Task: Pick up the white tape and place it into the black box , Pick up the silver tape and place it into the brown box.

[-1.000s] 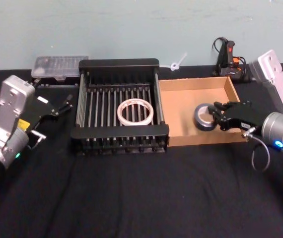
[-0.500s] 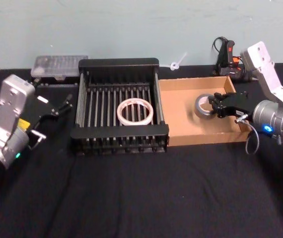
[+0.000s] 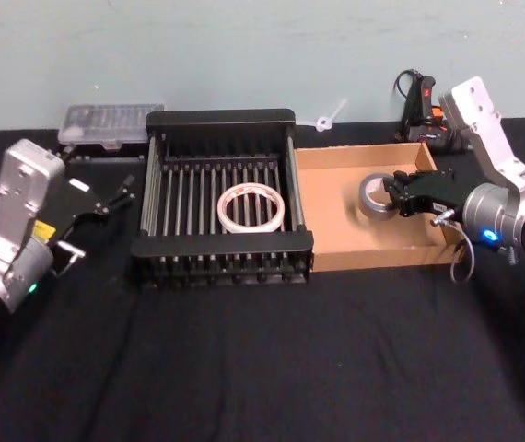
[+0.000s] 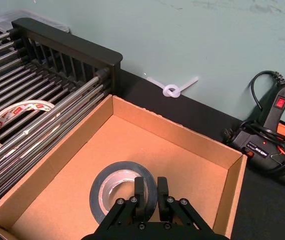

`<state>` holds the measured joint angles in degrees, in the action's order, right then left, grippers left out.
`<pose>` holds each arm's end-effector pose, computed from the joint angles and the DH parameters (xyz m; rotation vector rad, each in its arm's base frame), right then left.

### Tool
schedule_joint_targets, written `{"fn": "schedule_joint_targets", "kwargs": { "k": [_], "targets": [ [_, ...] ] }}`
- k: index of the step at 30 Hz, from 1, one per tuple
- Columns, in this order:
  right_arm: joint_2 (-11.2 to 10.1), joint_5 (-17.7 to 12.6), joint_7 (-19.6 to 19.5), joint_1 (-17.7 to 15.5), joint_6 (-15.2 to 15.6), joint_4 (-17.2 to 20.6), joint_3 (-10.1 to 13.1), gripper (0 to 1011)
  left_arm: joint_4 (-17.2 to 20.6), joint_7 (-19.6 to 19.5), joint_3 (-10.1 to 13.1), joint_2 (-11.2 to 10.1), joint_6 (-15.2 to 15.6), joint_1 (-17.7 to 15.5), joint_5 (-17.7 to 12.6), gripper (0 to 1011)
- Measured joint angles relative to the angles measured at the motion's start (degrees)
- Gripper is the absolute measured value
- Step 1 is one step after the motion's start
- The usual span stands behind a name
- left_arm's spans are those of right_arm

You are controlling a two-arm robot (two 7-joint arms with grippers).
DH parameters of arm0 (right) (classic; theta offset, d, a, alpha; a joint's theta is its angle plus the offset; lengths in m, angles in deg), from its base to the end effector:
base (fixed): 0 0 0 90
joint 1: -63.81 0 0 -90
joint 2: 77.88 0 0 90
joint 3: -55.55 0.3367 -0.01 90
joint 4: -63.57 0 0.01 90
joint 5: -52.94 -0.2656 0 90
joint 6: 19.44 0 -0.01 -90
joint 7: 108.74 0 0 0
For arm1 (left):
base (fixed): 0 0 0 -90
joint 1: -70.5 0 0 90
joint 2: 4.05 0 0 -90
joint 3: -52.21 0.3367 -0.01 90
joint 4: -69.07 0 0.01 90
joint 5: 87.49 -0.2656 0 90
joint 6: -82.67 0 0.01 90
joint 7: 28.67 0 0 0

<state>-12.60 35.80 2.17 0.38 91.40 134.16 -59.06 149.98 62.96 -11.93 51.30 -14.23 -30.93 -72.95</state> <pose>0.4149 -0.0832 -0.2921 -0.4703 0.1389 -1.0096 0.3249 0.1207 -0.3316 0.3045 -0.2852 1.2481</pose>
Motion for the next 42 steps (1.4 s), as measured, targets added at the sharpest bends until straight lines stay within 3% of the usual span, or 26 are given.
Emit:
{"fn": "schedule_joint_targets", "kwargs": {
  "k": [6,12,15,34,42],
  "targets": [
    [-0.08,-0.06,-0.02,-0.1,0.06,0.16,-0.03,158,0.0,0.0,0.0,0.0,0.0,0.0,0.0,1001],
    [-0.12,-0.14,-0.03,-0.14,0.08,0.25,-0.04,268,0.0,0.0,0.0,0.0,0.0,0.0,0.0,1001],
    [-0.14,-0.17,-0.04,-0.16,0.09,0.3,-0.04,406,0.0,0.0,0.0,0.0,0.0,0.0,0.0,1001],
    [-0.2,-0.26,-0.06,-0.23,0.17,0.4,-0.04,969,0.0,0.0,0.0,0.0,0.0,0.0,0.0,1001],
    [-0.21,-0.26,-0.06,-0.23,0.17,0.4,-0.04,1002,0.0,0.0,0.0,0.0,0.0,0.0,0.0,1001]
  ]
}}
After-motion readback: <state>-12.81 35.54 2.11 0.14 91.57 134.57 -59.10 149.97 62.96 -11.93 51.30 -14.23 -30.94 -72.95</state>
